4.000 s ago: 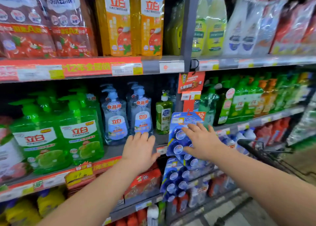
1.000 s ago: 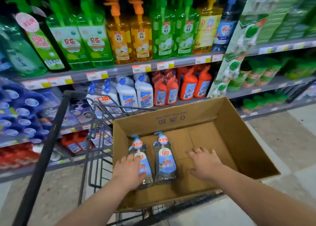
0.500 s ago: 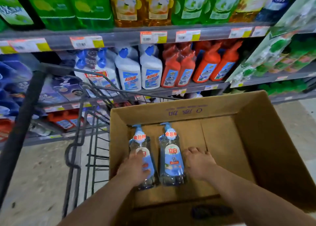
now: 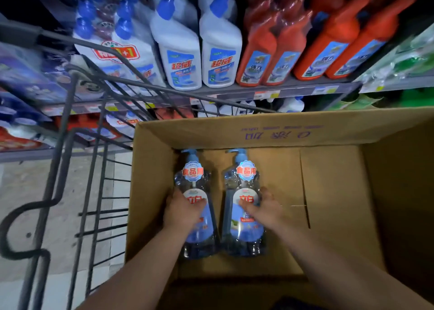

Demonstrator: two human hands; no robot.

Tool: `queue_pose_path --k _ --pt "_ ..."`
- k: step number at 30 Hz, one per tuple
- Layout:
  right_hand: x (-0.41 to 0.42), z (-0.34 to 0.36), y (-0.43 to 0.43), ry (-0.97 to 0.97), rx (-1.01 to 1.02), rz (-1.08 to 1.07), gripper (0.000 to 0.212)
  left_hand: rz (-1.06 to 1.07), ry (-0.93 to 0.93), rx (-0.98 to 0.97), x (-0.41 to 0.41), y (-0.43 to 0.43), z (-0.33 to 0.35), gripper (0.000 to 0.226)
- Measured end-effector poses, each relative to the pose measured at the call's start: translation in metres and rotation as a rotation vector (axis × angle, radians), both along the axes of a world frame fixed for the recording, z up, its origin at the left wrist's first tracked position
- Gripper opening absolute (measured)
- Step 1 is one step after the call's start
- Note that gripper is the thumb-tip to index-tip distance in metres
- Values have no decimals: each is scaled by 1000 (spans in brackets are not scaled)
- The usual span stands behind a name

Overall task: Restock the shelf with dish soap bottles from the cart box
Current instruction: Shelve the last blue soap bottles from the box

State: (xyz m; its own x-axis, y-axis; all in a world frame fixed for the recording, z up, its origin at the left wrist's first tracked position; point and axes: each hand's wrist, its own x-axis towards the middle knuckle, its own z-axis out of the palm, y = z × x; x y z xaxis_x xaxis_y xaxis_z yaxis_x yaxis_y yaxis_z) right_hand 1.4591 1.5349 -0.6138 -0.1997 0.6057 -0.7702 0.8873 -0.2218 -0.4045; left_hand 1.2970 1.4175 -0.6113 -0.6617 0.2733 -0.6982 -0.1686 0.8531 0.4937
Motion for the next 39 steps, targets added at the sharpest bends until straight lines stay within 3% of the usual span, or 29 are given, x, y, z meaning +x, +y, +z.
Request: queue_pose_path --k 3,9,17,20,22,25,29,35,39 --pt "-3 -13 3 36 -2 -115 62 -189 133 -145 -5 2 -3 62" --pt "3 -25 14 88 -91 -133 65 -351 25 -214 -4 18 -7 77" --pt "15 -30 31 221 -336 -200 38 48 -371 10 -6 14 -12 83" --pt "12 -32 33 280 -370 -190 30 68 -438 23 -6 16 -17 60" --pt "9 -35 32 303 -366 -216 23 47 -439 33 -4 18 -20 40" --pt "5 -35 29 325 -352 -274 19 68 -415 76 -4 17 -22 31" --pt "6 -23 26 375 -332 -231 27 119 -353 130 6 13 -13 49" --pt "13 16 31 410 -280 -142 27 204 -345 205 22 4 19 49" --pt "18 58 35 425 -206 -56 38 230 -322 273 28 2 56 55"
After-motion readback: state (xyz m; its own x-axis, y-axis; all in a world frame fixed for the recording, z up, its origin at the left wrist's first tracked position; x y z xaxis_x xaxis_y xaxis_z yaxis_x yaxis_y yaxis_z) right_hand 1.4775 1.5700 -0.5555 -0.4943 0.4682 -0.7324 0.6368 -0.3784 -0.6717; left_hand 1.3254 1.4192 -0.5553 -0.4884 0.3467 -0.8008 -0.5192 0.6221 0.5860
